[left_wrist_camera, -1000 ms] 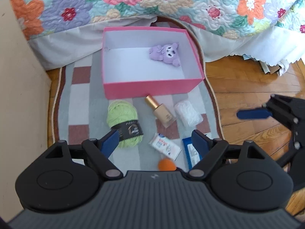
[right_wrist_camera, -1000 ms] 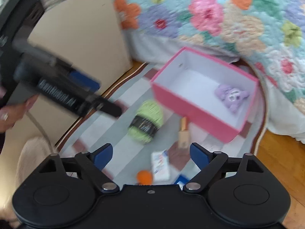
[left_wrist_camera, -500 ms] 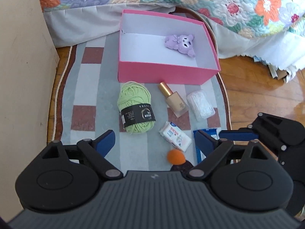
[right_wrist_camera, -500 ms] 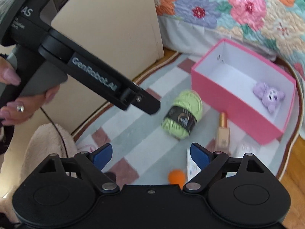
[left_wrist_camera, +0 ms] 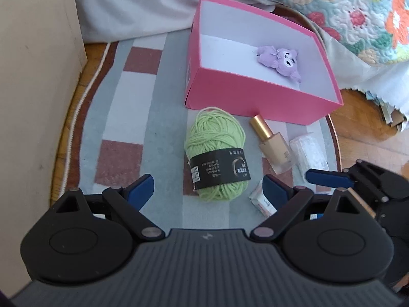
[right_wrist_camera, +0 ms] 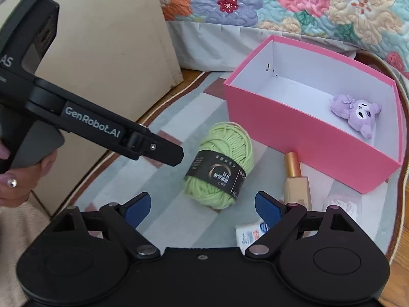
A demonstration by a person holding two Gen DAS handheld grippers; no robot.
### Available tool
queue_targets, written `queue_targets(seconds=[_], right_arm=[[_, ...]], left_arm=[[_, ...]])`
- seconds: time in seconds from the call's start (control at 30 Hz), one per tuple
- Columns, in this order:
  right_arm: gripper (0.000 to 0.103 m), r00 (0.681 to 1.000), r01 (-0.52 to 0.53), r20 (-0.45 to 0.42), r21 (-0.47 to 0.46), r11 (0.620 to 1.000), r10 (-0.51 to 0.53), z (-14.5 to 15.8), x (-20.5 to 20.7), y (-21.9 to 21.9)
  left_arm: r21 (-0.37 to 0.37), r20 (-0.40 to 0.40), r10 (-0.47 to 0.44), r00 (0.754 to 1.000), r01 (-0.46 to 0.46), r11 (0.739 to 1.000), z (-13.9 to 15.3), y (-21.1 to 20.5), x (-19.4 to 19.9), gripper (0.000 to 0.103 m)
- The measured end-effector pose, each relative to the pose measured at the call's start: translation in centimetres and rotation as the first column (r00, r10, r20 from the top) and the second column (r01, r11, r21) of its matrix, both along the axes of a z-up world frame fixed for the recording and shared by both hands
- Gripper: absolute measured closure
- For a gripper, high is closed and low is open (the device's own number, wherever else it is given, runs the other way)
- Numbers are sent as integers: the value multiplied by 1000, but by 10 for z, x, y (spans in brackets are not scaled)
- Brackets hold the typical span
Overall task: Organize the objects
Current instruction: 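Lower the left tool onto the green yarn skein and close it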
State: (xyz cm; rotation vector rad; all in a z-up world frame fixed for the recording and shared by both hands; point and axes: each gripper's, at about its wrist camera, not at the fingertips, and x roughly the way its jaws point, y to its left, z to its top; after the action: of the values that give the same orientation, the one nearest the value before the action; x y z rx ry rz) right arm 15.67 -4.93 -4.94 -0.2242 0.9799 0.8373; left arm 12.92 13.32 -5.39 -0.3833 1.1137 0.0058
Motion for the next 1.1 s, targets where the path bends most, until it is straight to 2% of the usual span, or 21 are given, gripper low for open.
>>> queue_targets(seconds=[0.1, 0.2, 0.27, 0.33, 0.4, 0.5, 0.53, 0.73, 0.83, 0.9, 1.03, 1.1], right_arm=[[12, 999, 41, -10, 24, 999, -40, -16, 4, 4], [12, 1000, 15, -18, -5, 1000, -15, -30, 3, 14], [12, 1000, -2, -5, -3, 1000, 2, -37, 3, 20], [12, 1000, 4, -8, 6, 1000, -4, -46, 6, 23], [12, 1000, 29, -10, 4, 1000, -29, -55, 9, 26], [12, 991, 86, 106, -86, 993, -77, -63, 4, 34], [13, 992, 70, 112, -83, 994, -60, -66, 2, 35], [13, 996, 49, 69, -29, 998, -47, -71, 6, 32], [13, 999, 31, 27, -2, 1000, -31, -76, 11, 33], [12, 1000, 5, 8, -7, 1000, -5, -79, 12, 38], [12, 1000, -2, 6, -35, 999, 2, -82, 17, 42], [14, 1000, 6, -25, -48, 999, -7, -92, 26, 42]], left_arm=[[-68, 16, 19, 1000, -18, 998, -18, 6, 6, 11], [-140, -13, 55, 998, -56, 988, -36, 15, 7, 11], [-167, 0, 53, 999, -52, 985, -42, 19, 6, 11], [-177, 8, 74, 997, -71, 982, -49, 24, 4, 11], [-154, 0, 117, 993, -115, 981, -57, 28, 5, 12], [-120, -35, 128, 991, -131, 984, -72, 29, 8, 13], [-122, -38, 137, 990, -141, 982, -75, 31, 9, 13], [-202, 27, 150, 988, -142, 969, -71, 34, 11, 13], [-291, 54, 164, 985, -141, 946, -74, 32, 13, 13], [-316, 38, 163, 986, -142, 938, -78, 29, 17, 13], [-243, 24, 139, 990, -129, 961, -89, 13, 28, 13], [-238, -15, 159, 987, -158, 958, -101, 9, 33, 10]])
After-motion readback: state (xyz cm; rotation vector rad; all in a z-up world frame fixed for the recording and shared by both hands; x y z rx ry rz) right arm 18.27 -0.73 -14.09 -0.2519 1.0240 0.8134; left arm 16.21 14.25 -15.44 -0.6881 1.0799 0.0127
